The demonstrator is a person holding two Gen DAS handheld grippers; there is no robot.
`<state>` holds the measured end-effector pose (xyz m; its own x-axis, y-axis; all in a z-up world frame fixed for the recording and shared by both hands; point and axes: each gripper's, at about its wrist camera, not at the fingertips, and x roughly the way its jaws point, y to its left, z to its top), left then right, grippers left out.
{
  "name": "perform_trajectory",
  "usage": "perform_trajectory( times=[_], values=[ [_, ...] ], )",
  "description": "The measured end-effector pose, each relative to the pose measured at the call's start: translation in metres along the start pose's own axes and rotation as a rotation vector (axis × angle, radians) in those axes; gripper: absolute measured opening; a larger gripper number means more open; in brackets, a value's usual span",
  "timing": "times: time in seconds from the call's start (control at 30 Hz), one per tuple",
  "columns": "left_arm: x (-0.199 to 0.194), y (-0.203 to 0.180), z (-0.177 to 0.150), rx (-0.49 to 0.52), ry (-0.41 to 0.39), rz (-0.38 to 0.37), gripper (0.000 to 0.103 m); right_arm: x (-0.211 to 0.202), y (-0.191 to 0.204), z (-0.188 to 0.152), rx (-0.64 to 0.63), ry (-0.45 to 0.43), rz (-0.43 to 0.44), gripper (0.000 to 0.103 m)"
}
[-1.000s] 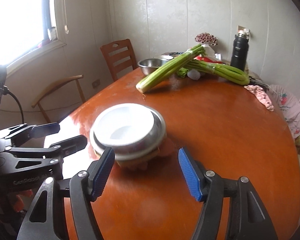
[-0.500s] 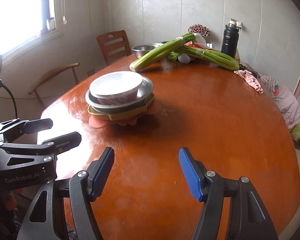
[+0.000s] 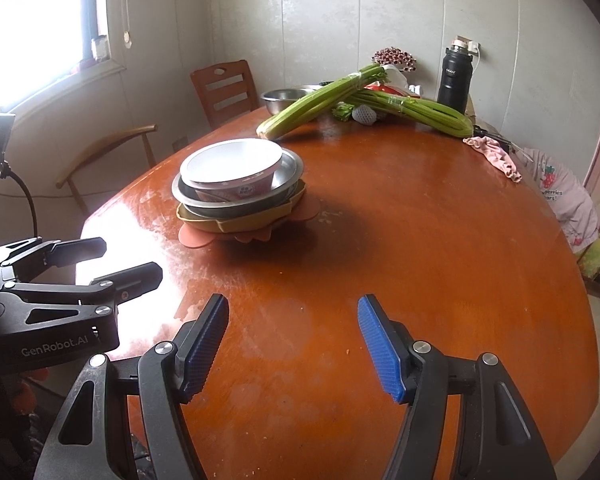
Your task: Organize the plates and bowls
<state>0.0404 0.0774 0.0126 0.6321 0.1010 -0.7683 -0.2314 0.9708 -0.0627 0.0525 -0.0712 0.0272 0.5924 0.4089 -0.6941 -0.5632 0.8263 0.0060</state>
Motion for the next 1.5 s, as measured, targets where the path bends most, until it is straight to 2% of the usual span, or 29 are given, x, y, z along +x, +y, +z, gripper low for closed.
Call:
perform_trajectory(
  times=[1.5],
  values=[
    [0.011,0.001,-0.003,0.001,0.035,0.031,0.075,0.008,-0.003,-0.008,0.027,0.026,-0.004,0.069]
  ],
)
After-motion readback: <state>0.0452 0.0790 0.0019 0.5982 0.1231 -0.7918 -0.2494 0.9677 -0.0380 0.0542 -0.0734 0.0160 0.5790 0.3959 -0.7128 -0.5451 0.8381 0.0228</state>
